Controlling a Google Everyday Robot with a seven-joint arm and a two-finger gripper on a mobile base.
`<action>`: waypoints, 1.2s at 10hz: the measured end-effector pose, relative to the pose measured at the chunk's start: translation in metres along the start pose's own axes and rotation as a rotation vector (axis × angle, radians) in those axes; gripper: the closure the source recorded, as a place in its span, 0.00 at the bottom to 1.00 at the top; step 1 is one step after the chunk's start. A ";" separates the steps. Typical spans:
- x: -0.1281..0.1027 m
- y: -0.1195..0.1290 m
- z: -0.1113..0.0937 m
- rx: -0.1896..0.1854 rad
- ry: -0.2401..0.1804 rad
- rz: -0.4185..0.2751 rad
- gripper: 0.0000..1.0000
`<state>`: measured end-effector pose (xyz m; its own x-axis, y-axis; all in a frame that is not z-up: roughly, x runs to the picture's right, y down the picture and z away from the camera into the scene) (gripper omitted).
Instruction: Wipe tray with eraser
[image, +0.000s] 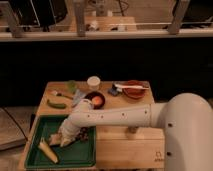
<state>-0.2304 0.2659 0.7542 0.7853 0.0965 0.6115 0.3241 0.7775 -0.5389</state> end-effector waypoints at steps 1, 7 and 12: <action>0.004 0.000 0.002 -0.002 0.014 0.005 1.00; -0.012 -0.036 -0.018 0.039 0.036 -0.051 1.00; -0.035 -0.009 0.020 -0.079 -0.093 -0.088 1.00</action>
<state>-0.2716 0.2682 0.7492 0.7010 0.0899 0.7075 0.4333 0.7343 -0.5226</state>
